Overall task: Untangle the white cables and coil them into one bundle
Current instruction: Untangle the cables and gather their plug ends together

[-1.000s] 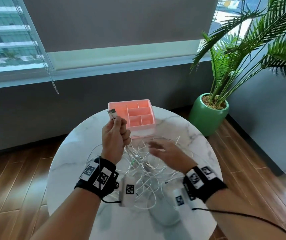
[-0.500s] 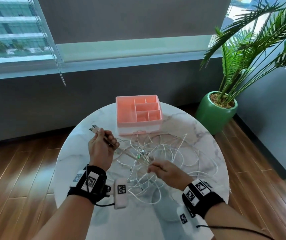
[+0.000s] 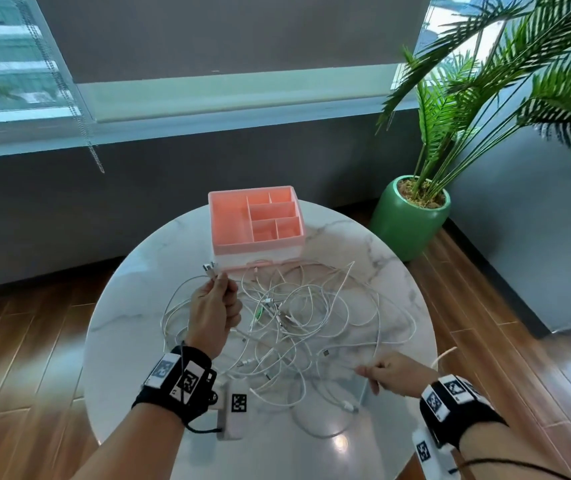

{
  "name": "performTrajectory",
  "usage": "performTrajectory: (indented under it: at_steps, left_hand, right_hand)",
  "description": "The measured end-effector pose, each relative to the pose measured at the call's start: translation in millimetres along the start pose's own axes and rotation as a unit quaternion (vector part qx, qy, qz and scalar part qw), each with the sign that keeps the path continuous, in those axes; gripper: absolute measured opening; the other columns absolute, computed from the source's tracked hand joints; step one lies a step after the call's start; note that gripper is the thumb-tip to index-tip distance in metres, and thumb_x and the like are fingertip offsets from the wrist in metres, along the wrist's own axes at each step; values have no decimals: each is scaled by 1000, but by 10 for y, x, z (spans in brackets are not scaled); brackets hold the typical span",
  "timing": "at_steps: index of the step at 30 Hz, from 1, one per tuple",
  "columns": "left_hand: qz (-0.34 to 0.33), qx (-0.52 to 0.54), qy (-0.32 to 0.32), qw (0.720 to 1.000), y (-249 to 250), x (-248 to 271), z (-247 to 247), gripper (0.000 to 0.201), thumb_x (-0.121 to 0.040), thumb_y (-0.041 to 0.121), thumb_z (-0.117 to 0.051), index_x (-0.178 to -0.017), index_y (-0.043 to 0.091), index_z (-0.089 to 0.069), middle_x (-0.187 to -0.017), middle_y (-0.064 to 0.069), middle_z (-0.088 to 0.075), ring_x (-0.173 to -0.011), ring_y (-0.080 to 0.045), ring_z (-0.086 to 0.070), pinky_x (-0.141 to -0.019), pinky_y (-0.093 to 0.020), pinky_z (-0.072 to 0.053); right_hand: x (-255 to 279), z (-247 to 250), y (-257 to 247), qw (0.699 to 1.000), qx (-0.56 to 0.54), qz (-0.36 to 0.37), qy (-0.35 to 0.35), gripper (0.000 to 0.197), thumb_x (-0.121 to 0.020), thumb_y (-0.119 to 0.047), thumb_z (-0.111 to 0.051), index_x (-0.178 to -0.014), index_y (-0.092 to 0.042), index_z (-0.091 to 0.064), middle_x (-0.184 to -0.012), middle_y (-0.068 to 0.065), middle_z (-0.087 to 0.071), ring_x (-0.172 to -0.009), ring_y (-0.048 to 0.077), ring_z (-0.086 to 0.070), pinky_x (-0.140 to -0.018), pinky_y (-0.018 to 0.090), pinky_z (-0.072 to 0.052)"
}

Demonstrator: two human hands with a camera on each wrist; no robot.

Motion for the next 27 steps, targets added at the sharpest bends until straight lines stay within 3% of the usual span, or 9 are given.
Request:
performTrajectory:
  at_steps: [4,7,9,12,14,17,19,22,27]
  left_hand:
    - [10,-18,-21,1000,-24,38,-32,37,-108,24,-38,-76,10,-50,-54,4,-30,-42,-7,-22,-39,-17,-17]
    - [8,-24,-19,999,17,28,-12,37,-108,24,-38,-76,10,-50,-54,5,-31,-42,-7,-22,-39,-17,-18]
    - [6,-23,-18,1000,41,22,0,37,-109,24,-37,-76,10,-49,-53,6,-30,-42,-7,-22,-39,-16,-17]
    - [5,-22,-18,1000,55,24,7,37,-109,24,-37,-76,9,-49,-53,5,-29,-41,-8,-22,-40,-16,-17]
    - [4,-27,-19,999,67,32,7,37,-109,23,-37,-76,9,-49,-54,5,-28,-41,-8,-22,-40,-16,-17]
    - [-3,-34,-18,999,93,51,41,37,-109,24,-37,-77,10,-49,-54,4,-28,-42,-8,-21,-39,-17,-17]
    - [-7,-40,-20,999,93,54,26,37,-109,24,-38,-76,10,-49,-54,4,-28,-43,-9,-21,-40,-18,-17]
    - [-9,-44,-13,999,124,66,49,37,-108,25,-40,-76,10,-50,-55,4,-27,-45,-10,-21,-43,-22,-15]
    - [-8,-50,-13,999,131,80,88,38,-108,25,-41,-75,9,-51,-56,1,-32,-45,-12,-25,-43,-23,-18]
  right_hand:
    - [-27,-254,114,993,-15,-52,-107,31,-97,-35,-55,-77,-26,-77,-60,-4,-63,-58,16,-59,-56,24,-42]
    - [-69,-162,-72,997,-31,-45,-51,24,-95,-28,-56,-81,-19,-73,-66,-2,-68,-64,14,-64,-54,21,-44]
    - [-98,-24,-323,998,-62,7,15,27,-97,-29,-53,-82,-13,-68,-71,0,-67,-60,10,-60,-56,21,-44]
    - [-159,45,-677,986,-148,47,55,31,-95,-25,-43,-98,-5,-68,-95,9,-67,-66,15,-58,-59,21,-47]
    - [-197,-11,-889,991,-98,78,53,30,-98,-12,-41,-113,-7,-66,-114,7,-64,-73,12,-61,-63,17,-49]
    - [-279,-184,-1091,982,138,128,-4,38,-94,-6,-47,-123,-21,-65,-130,-3,-57,-110,12,-59,-95,21,-44]
    - [-318,-273,-1032,964,239,110,-41,34,-92,-11,-54,-119,-24,-69,-126,-6,-62,-114,14,-59,-98,25,-43]
    - [-372,-225,-1046,947,298,112,-32,21,-86,-17,-62,-102,-24,-75,-106,-8,-72,-98,14,-66,-87,32,-53]
    - [-359,426,-1395,968,186,152,71,12,-91,-20,-60,-94,-24,-72,-91,-7,-72,-83,9,-66,-85,33,-55]
Point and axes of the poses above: each hand's wrist, its own x-axis away from the middle knuckle, its own z-axis out of the back of the hand, y = z × x, the point moved 5 cm from there along -x, towards the middle knuckle
